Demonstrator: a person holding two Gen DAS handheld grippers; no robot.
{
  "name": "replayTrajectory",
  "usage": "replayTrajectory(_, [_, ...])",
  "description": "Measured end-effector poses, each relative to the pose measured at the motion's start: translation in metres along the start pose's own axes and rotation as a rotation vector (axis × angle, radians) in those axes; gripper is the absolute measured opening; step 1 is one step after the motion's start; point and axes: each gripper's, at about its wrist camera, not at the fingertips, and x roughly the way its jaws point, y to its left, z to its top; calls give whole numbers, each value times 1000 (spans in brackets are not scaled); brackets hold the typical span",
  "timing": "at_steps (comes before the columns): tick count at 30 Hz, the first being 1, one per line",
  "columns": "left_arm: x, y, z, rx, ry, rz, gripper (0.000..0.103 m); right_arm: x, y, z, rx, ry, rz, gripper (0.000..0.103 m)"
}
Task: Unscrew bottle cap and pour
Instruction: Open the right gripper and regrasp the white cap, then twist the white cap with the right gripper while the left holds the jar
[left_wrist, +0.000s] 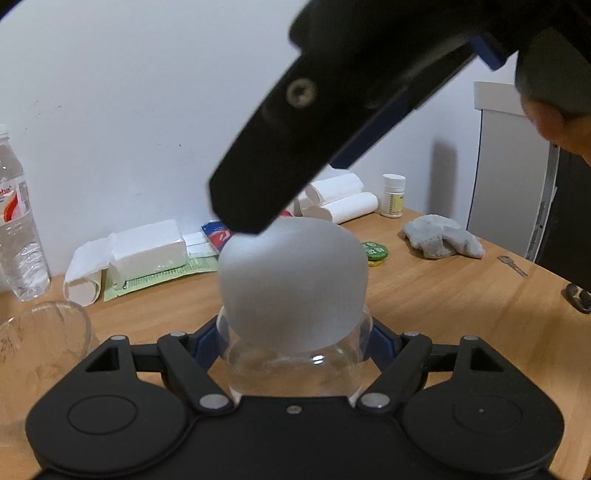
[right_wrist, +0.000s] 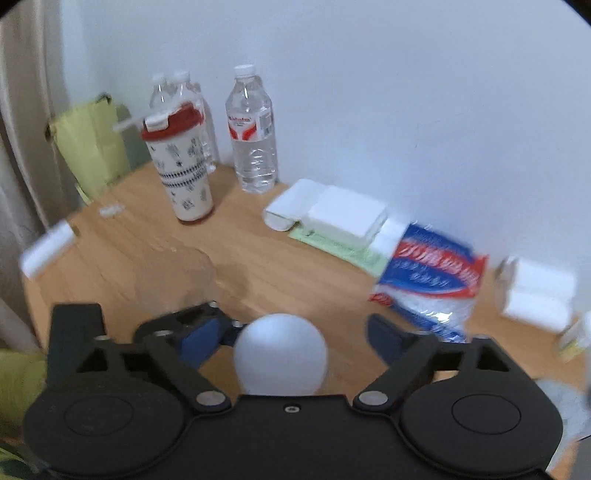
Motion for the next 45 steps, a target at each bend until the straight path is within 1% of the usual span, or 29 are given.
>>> replayTrajectory(2, [-4,-2,-2,6,6,-14,79,0,8,1,-20,30,-26,86])
replayTrajectory(3, [-5,-3,-2,10,8,-20,79,2,11,2,-15,68,-40,85])
replayTrajectory(4, [-7,-4,-3,14,10,-24,79,5,12,3,-11,97,-24,81])
replayTrajectory(5, [-9,-6,-4,17,11,-29,79,7,12,3,-3,127,-8,80])
replayTrajectory(7, [-13,-9,-5,25,18,-40,79,12,9,5,60,199,37,80])
replayTrajectory(9, [-15,-10,-7,30,18,-48,79,16,8,8,108,235,52,80])
replayTrajectory(11, [-16,-10,-8,34,15,-48,79,21,7,11,142,279,50,79])
replayTrajectory(13, [-16,-11,-9,33,16,-45,79,26,7,13,156,324,34,72])
replayTrajectory(14, [-16,-12,-9,38,18,-41,79,28,7,14,164,346,27,70])
replayTrajectory(22, [-18,-11,-12,34,11,-48,79,43,8,23,217,449,2,70])
replayTrajectory(23, [-18,-10,-12,35,9,-53,79,44,8,24,217,455,-3,70])
replayTrajectory(26, [-18,-7,-12,33,6,-70,78,44,13,24,163,449,-8,69])
replayTrajectory(29, [-19,-1,-12,30,5,-107,78,44,14,24,94,445,13,69])
replayTrajectory(32, [-19,1,-10,36,11,-123,78,44,11,25,47,441,42,69])
replayTrajectory(40, [-15,6,-5,51,26,-164,78,42,13,22,-86,413,83,69])
replayTrajectory(45, [-14,9,-3,80,37,-194,78,41,11,20,-160,409,121,69])
